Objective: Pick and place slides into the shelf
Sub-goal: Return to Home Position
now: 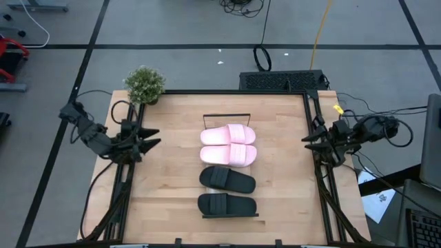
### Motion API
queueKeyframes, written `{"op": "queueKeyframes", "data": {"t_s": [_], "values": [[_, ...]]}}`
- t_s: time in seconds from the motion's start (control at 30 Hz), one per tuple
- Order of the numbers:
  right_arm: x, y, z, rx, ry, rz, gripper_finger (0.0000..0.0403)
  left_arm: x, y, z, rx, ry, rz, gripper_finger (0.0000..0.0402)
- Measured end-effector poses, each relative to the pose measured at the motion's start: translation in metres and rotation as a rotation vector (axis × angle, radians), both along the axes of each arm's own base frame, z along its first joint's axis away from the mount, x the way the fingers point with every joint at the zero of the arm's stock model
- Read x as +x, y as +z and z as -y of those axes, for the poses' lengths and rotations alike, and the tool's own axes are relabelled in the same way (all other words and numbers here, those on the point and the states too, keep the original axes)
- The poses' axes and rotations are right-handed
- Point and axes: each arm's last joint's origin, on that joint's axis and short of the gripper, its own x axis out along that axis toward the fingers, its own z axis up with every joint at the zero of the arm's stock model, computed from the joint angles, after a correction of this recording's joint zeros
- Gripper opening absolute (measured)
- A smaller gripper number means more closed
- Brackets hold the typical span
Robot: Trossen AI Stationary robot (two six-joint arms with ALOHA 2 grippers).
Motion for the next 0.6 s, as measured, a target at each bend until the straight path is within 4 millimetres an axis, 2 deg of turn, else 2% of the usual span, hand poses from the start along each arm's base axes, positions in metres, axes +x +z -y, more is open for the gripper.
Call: {"op": "queueKeyframes", "data": {"t_s": [0.1, 0.27, 0.5, 0.6], "values": [[0.002, -0.015, -0.002, 0.007, 0.04, 0.032, 0.01, 0.0, -0.012, 0.0, -0.023, -0.004, 0.009, 0.0255], [0.007, -0.037, -0.005, 0.023, 0.067, 0.072, 0.01, 0.013, -0.039, 0.012, -0.071, -0.054, 0.049, 0.0255], [0.001, -0.046, -0.002, 0.015, 0.061, 0.004, 0.01, 0.019, -0.065, 0.015, -0.059, -0.074, 0.071, 0.0255], [0.001, -0.045, 0.0, 0.005, -0.009, 0.011, 0.01, 0.018, -0.069, 0.011, -0.041, -0.053, 0.066, 0.0255]]}}
